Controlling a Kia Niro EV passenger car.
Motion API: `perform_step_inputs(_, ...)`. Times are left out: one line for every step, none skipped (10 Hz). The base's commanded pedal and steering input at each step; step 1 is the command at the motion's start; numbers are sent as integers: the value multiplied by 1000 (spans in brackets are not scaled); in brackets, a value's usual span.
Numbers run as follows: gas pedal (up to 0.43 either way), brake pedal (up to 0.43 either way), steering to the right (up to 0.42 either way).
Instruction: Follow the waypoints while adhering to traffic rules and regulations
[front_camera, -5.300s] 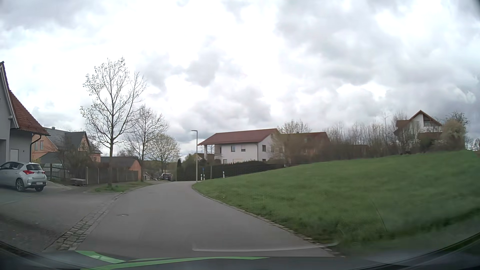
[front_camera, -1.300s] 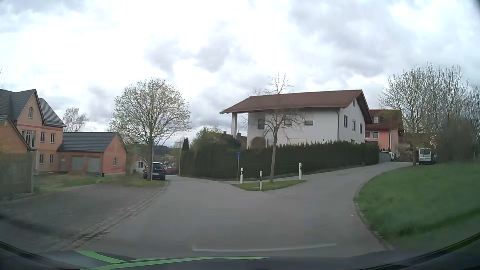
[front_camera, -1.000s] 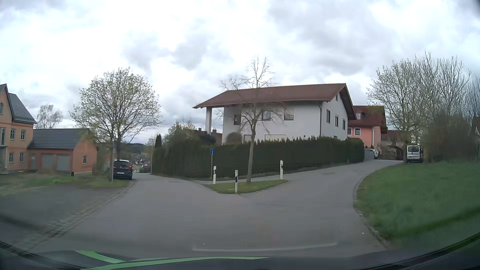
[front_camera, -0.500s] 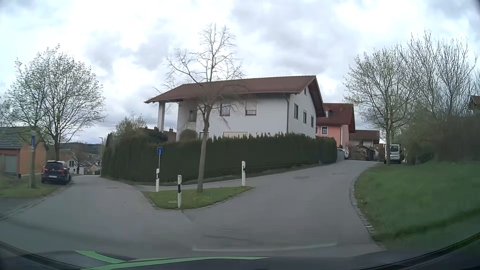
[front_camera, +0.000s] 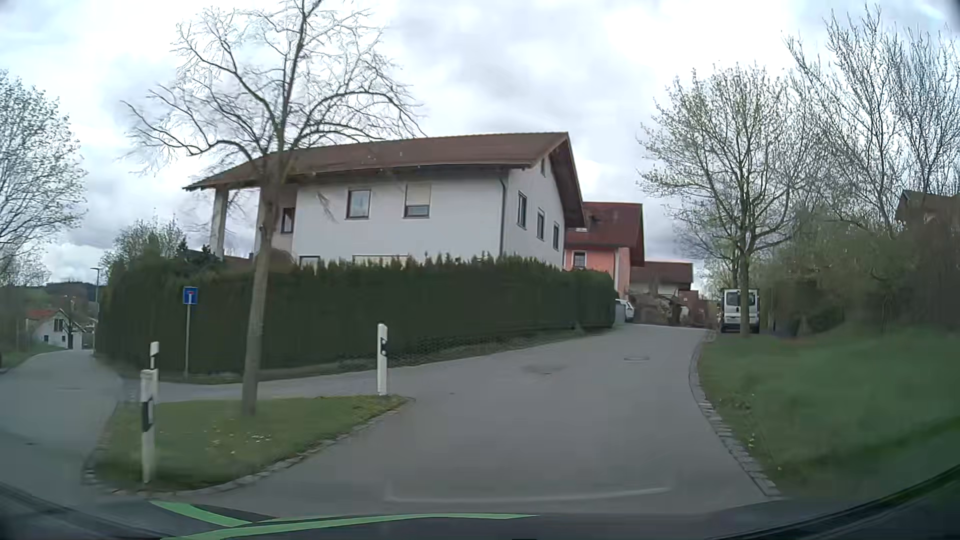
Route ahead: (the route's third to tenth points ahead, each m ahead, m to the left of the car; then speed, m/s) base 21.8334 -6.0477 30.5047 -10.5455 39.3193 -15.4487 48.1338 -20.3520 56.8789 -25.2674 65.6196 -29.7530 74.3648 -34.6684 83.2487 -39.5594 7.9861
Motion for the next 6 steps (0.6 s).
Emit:
perform_step_inputs(67,0,146)
perform_step_inputs(67,0,146)
perform_step_inputs(79,0,145)
perform_step_inputs(87,0,143)
perform_step_inputs(130,0,140)
perform_step_inputs(138,0,137)
